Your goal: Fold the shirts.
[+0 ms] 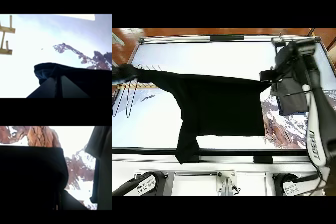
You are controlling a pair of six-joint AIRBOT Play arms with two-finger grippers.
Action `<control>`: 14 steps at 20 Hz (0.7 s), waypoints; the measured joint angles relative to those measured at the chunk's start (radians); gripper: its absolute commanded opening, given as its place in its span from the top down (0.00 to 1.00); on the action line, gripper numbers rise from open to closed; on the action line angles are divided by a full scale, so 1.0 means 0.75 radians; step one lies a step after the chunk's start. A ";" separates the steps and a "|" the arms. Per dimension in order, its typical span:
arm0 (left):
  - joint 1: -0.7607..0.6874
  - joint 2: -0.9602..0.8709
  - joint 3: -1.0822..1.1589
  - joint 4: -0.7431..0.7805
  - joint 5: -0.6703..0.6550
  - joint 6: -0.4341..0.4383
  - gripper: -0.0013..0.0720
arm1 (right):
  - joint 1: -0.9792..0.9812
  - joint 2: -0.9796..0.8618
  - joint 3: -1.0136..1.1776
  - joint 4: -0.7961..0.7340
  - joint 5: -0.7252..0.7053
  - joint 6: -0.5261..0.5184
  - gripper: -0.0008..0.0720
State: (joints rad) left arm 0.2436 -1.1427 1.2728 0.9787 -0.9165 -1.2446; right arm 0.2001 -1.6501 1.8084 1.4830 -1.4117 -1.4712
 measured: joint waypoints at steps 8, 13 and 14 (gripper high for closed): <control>-0.098 -0.212 0.068 0.111 -0.247 -0.113 0.34 | -0.037 -0.041 0.003 0.022 -0.144 -0.090 0.23; -0.042 -0.175 0.033 0.363 -0.713 -0.218 0.34 | -0.299 0.116 -0.075 0.195 -0.337 -0.164 0.23; -0.039 -0.142 -0.047 0.382 -0.762 -0.221 0.25 | -0.352 0.156 -0.133 0.246 -0.347 -0.170 0.23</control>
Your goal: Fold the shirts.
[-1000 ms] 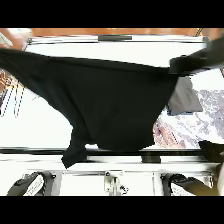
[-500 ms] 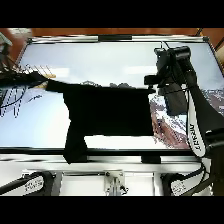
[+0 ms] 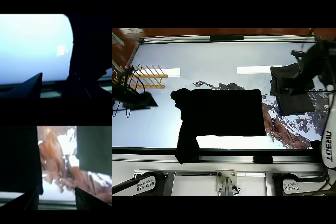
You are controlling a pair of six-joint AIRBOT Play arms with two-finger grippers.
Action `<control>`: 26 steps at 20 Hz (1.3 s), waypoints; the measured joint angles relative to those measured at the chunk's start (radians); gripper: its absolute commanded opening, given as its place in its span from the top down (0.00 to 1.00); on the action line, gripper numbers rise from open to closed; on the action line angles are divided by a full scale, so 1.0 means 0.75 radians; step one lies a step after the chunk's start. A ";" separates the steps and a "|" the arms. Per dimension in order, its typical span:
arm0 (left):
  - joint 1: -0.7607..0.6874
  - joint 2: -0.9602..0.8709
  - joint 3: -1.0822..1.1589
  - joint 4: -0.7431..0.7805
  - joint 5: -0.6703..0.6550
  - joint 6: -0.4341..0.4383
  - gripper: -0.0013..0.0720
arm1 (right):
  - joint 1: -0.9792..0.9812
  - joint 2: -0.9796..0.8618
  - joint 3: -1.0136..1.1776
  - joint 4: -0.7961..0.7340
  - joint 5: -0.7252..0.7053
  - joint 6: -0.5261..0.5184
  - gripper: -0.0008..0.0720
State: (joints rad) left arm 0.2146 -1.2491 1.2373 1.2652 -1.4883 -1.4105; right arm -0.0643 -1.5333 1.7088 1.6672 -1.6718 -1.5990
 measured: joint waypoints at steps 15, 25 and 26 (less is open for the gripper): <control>-0.038 0.243 -0.954 -0.269 0.281 0.190 0.24 | -0.219 0.451 -0.974 0.263 0.302 -0.134 0.23; -0.149 0.158 -0.986 -0.364 0.398 0.222 0.69 | -0.217 0.457 -1.116 0.397 0.416 -0.133 0.23; -0.163 0.148 -0.987 -0.368 0.416 0.226 0.93 | -0.212 0.457 -1.145 0.410 0.430 -0.133 0.23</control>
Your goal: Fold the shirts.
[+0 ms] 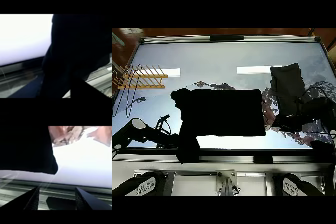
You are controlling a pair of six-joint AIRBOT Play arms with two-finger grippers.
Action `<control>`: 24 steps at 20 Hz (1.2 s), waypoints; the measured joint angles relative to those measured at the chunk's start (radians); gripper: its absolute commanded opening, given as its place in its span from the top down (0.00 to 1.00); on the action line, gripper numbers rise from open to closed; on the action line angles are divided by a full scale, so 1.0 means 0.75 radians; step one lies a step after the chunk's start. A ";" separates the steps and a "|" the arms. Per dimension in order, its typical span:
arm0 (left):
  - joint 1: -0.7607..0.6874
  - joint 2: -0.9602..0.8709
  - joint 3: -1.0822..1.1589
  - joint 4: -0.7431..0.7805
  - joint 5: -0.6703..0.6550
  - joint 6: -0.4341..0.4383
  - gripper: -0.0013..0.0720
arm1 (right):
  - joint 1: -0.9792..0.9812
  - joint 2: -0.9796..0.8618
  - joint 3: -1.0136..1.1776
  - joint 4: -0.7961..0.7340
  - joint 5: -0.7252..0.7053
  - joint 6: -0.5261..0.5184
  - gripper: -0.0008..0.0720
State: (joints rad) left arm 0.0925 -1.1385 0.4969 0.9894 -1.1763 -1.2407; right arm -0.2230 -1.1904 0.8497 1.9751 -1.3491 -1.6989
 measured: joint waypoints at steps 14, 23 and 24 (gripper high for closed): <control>-0.037 -0.006 0.095 -0.146 -0.046 0.132 0.94 | 0.192 -0.060 -0.215 0.079 0.321 0.062 0.23; -0.038 0.018 0.248 -0.156 -0.076 0.160 0.95 | 0.308 -0.146 -0.187 0.125 0.396 0.150 0.91; -0.039 0.029 0.301 -0.158 -0.089 0.168 0.95 | 0.311 -0.126 -0.152 0.128 0.391 0.143 0.91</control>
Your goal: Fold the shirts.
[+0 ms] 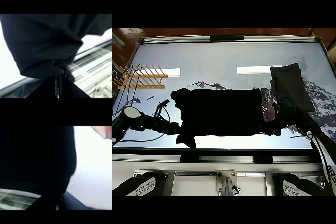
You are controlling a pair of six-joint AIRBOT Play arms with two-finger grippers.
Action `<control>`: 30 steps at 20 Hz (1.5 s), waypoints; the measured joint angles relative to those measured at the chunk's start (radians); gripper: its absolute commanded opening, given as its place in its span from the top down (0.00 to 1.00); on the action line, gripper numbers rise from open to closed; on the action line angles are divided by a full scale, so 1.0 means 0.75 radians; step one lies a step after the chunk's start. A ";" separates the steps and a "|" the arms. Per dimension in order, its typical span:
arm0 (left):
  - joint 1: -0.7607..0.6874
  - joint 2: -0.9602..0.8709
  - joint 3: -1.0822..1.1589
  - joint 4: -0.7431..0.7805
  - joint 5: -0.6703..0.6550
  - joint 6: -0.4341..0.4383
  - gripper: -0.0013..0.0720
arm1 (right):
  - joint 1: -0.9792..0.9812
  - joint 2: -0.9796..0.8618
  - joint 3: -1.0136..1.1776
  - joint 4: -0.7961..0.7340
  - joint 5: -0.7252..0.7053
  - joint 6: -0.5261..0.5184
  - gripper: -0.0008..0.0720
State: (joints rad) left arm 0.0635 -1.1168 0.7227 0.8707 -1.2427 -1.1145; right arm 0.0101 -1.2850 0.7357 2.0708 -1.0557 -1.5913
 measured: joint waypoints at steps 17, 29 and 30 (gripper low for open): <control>0.000 0.422 1.719 -0.142 0.440 0.040 0.94 | 0.013 0.805 1.182 -0.023 0.488 -0.290 0.91; 0.000 0.376 1.299 0.199 0.362 -0.032 0.94 | 0.013 0.470 1.201 -0.309 -0.120 -0.044 0.91; 0.000 0.351 1.233 0.203 0.359 -0.032 0.94 | 0.013 0.393 1.176 -0.323 -0.166 -0.034 0.91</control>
State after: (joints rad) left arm 0.0635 -0.8532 1.6474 1.0229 -0.9733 -1.1381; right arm 0.0200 -0.9905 1.6180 1.8282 -1.1805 -1.6165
